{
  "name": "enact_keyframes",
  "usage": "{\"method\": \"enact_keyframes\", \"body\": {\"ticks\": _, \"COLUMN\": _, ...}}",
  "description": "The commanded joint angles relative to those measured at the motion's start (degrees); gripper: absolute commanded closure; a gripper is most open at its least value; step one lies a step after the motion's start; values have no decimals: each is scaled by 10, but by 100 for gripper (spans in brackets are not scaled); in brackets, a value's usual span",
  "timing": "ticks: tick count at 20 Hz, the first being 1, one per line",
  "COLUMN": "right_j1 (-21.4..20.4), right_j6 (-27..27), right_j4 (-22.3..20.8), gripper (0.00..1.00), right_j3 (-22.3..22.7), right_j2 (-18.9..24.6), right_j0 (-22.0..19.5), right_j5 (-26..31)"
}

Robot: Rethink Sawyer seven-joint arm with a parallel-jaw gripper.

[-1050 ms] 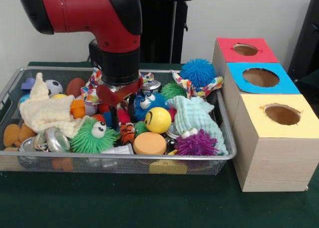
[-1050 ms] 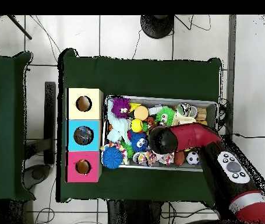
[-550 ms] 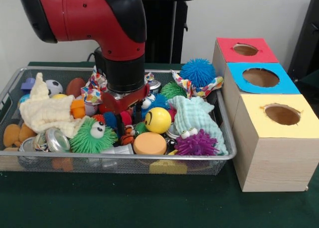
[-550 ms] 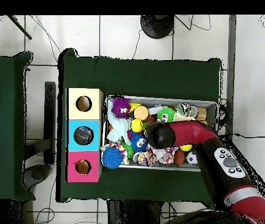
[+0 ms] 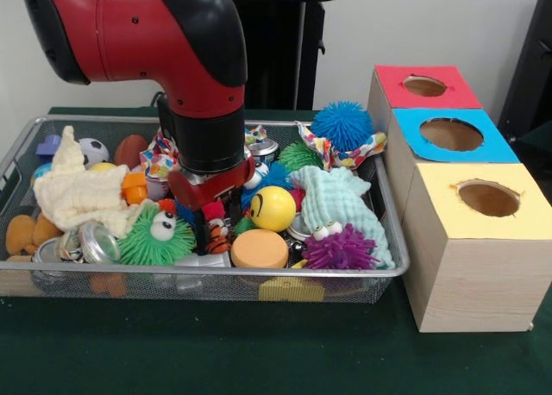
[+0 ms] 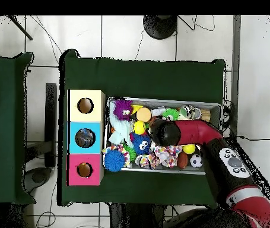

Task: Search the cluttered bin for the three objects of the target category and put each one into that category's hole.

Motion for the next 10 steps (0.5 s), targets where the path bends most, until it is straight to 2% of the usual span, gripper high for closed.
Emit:
{"method": "enact_keyframes", "body": {"ticks": 1, "right_j1": 28, "right_j6": 120, "right_j4": 20, "gripper": 0, "right_j3": -51, "right_j2": -27, "right_j0": 24, "right_j5": -20}}
{"method": "enact_keyframes", "body": {"ticks": 4, "right_j1": 24, "right_j6": 125, "right_j4": 21, "gripper": 0, "right_j3": -40, "right_j2": -39, "right_j0": 24, "right_j5": -26}}
{"method": "enact_keyframes", "body": {"ticks": 7, "right_j1": 23, "right_j6": 119, "right_j4": 3, "gripper": 0, "right_j3": -53, "right_j2": -67, "right_j0": 39, "right_j5": -16}}
{"method": "enact_keyframes", "body": {"ticks": 10, "right_j1": 27, "right_j6": 117, "right_j4": 5, "gripper": 0, "right_j3": -58, "right_j2": -80, "right_j0": 40, "right_j5": -12}}
